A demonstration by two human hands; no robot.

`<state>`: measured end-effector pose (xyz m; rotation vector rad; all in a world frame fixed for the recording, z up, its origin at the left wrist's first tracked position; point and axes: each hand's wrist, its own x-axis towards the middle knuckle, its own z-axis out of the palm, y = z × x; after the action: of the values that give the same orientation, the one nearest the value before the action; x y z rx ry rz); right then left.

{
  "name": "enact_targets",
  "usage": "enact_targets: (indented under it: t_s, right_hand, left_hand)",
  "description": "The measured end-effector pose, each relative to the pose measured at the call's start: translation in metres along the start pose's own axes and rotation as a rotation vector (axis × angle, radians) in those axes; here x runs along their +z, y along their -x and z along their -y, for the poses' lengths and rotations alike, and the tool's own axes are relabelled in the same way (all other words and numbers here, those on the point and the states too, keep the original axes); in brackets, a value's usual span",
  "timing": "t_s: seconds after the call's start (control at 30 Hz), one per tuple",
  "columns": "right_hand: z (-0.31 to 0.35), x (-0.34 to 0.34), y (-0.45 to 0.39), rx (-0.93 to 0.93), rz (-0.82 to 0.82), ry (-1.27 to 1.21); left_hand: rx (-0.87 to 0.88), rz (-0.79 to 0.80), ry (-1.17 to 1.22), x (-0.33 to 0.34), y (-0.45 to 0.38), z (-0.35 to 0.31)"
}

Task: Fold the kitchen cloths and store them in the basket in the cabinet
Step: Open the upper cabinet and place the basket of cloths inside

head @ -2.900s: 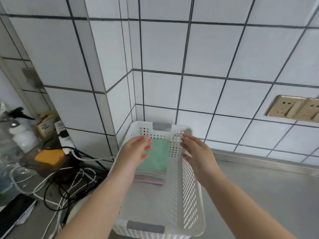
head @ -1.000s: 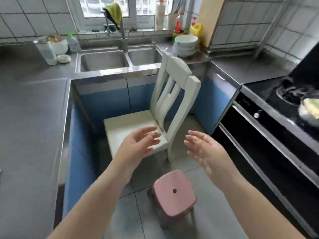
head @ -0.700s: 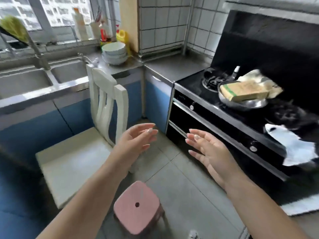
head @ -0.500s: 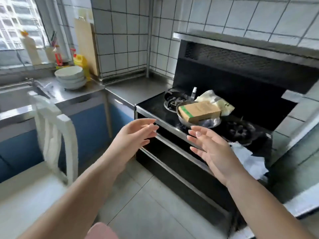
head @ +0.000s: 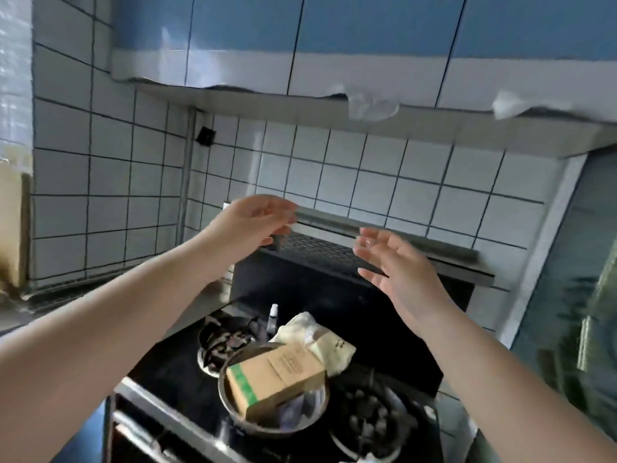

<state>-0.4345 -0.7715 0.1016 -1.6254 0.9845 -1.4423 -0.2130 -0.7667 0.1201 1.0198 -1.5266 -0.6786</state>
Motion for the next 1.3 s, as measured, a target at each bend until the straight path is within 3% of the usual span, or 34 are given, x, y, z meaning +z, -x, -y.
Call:
enact_targets:
  t_s: [0.3, 0.4, 0.57, 0.7, 0.97, 1.17, 1.3]
  right_hand:
    - [0.031, -0.005, -0.147, -0.128, -0.128, 0.120]
    - [0.045, -0.010, -0.199, -0.168, -0.213, 0.159]
    - [0.065, -0.030, -0.270, -0.261, -0.345, 0.490]
    - [0.078, -0.040, -0.302, -0.273, -0.390, 0.493]
    - [0.069, -0.070, -0.329, -0.292, -0.411, 0.495]
    - [0.060, -0.095, -0.335, -0.328, -0.387, 0.426]
    - [0.054, -0.110, -0.334, -0.343, -0.471, 0.298]
  left_hand:
    - [0.215, 0.095, -0.123, -0.007, -0.182, 0.001]
    - [0.349, 0.061, -0.299, -0.003, -0.246, -0.006]
    - [0.728, -0.066, -0.694, 0.027, -0.335, -0.028]
    - [0.923, -0.166, -0.990, 0.058, -0.376, -0.041]
    - [0.975, -0.296, -1.117, 0.090, -0.408, -0.050]
    - [0.862, -0.415, -1.156, 0.105, -0.414, -0.061]
    - [0.805, -0.419, -1.258, 0.102, -0.405, -0.077]
